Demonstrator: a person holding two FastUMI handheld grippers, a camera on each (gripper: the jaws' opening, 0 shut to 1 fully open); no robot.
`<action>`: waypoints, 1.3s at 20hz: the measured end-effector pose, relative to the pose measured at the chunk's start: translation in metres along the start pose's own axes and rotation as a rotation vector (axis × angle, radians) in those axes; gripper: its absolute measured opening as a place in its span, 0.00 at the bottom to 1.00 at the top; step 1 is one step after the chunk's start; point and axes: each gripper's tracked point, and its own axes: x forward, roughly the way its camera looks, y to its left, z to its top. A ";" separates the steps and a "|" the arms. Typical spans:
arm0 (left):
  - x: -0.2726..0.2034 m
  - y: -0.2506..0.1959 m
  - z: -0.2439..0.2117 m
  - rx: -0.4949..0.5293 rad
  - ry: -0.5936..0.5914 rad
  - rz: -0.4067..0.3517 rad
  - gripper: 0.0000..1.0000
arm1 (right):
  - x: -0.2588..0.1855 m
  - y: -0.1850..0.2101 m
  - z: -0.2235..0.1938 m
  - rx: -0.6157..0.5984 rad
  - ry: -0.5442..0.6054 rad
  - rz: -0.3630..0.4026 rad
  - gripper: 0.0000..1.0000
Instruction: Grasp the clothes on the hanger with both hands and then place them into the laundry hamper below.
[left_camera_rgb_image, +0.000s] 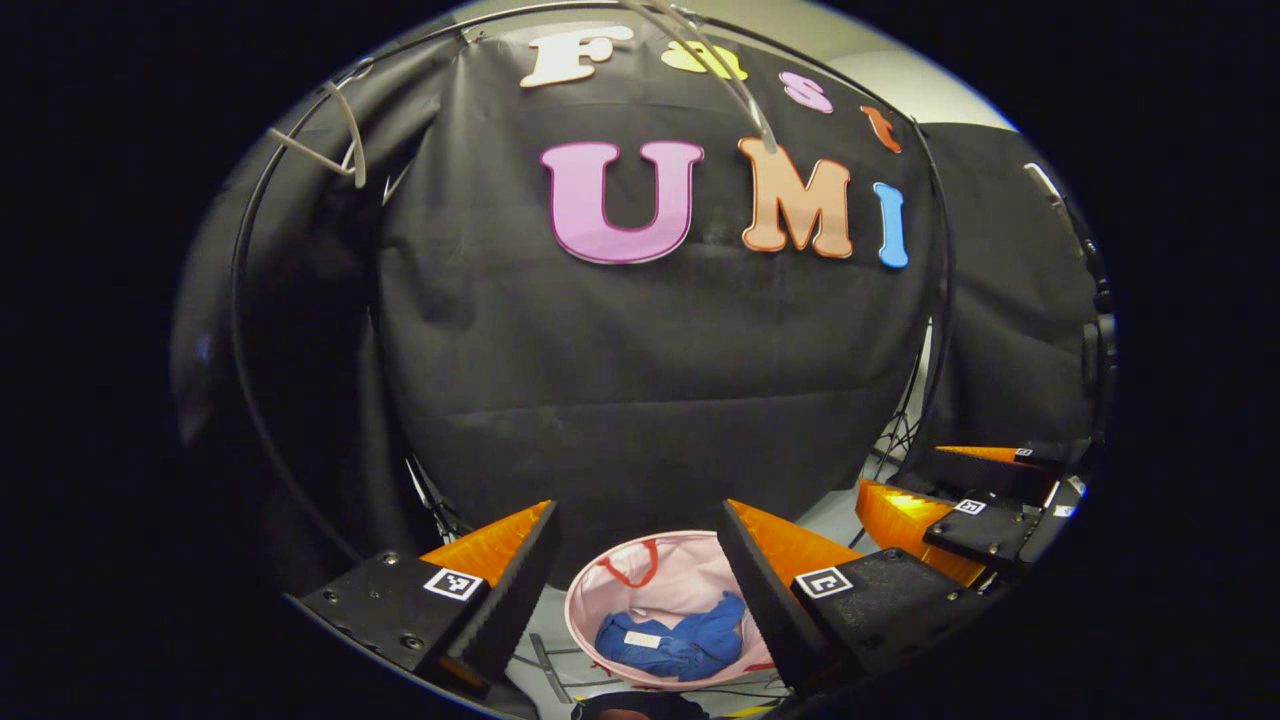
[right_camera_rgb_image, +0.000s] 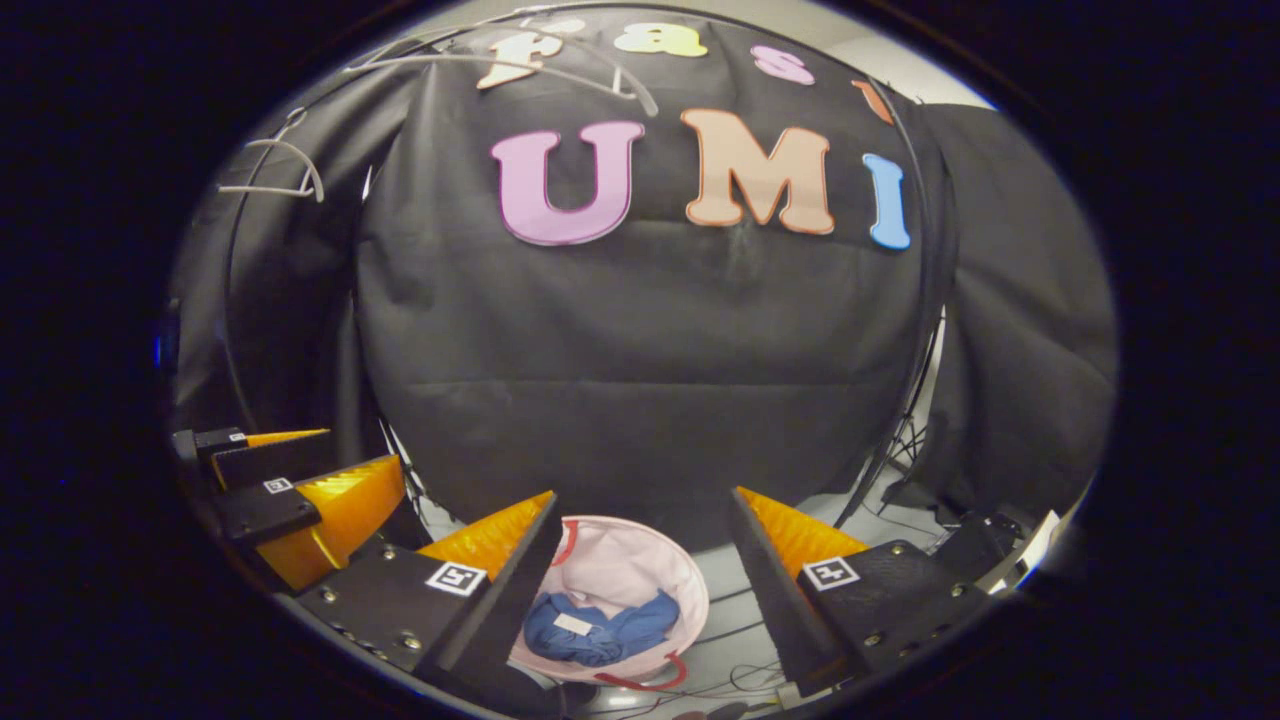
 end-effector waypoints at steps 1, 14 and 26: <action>-0.004 0.001 0.012 0.007 -0.026 0.003 0.98 | -0.006 0.001 0.009 0.009 -0.020 0.003 0.96; -0.043 0.001 0.126 -0.034 -0.224 0.026 0.96 | -0.060 -0.022 0.129 0.017 -0.251 0.001 0.99; -0.070 -0.013 0.202 -0.047 -0.307 -0.036 0.94 | -0.087 -0.029 0.209 0.031 -0.354 0.038 0.96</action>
